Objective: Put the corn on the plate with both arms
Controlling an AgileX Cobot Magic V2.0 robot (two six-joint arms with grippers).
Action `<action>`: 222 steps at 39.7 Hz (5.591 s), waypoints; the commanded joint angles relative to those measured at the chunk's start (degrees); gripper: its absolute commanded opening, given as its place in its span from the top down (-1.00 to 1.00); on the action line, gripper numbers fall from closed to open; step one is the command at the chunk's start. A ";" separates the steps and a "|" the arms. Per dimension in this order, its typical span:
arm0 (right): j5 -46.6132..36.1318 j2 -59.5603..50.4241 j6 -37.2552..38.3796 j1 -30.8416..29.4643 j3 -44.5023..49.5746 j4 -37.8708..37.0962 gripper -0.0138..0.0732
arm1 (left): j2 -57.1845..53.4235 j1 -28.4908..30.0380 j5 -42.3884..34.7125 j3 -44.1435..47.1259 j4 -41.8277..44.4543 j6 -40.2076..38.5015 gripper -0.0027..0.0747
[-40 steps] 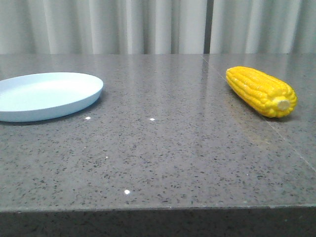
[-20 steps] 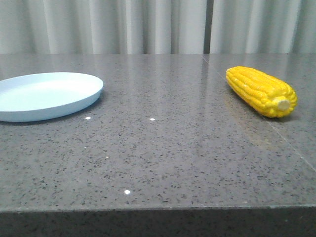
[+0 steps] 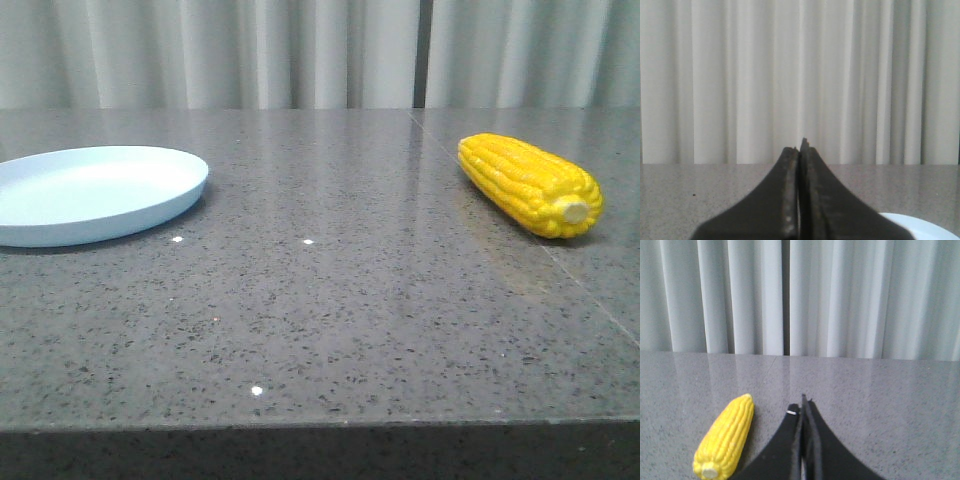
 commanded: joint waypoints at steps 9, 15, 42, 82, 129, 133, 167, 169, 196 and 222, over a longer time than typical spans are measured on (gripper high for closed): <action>9.36 16.34 -0.26 -0.22 -16.94 0.62 0.82 | 18.05 -0.02 12.83 -14.30 -0.01 0.00 0.98; 8.91 20.86 -0.26 -0.22 -17.85 0.62 0.82 | 22.39 -0.02 12.09 -15.53 -0.01 0.00 0.98; 9.06 21.15 -0.26 -0.22 -17.85 0.62 -0.80 | 22.32 -0.02 12.19 -15.53 -1.79 0.00 -0.72; 9.11 21.15 -0.26 -0.22 -17.85 0.62 -0.80 | 84.66 -9.16 48.83 -59.33 -2.46 2.52 -0.34; 9.11 21.15 -0.26 -0.22 -17.85 0.62 -0.80 | 90.67 -9.30 48.30 -61.36 -14.65 2.52 0.98; 9.11 21.15 -0.26 -0.22 -17.85 0.62 -0.80 | 90.30 -10.35 50.04 -63.07 -20.22 2.52 0.98; 9.11 21.15 -0.26 -0.22 -17.85 0.62 -0.80 | 97.70 -20.38 48.29 -67.15 -25.60 -1.17 0.95; 9.11 21.15 -0.26 -0.22 -17.85 0.62 -0.80 | 97.70 -20.38 48.50 -67.15 -25.60 -0.76 0.87; 9.11 21.15 -0.26 -0.22 -17.85 0.62 -0.80 | 85.80 -17.09 48.07 -65.25 -17.55 4.67 -0.09; 9.11 21.15 -0.26 -0.22 -17.85 0.62 -0.80 | 50.20 -13.07 26.36 -35.42 -5.83 4.67 0.98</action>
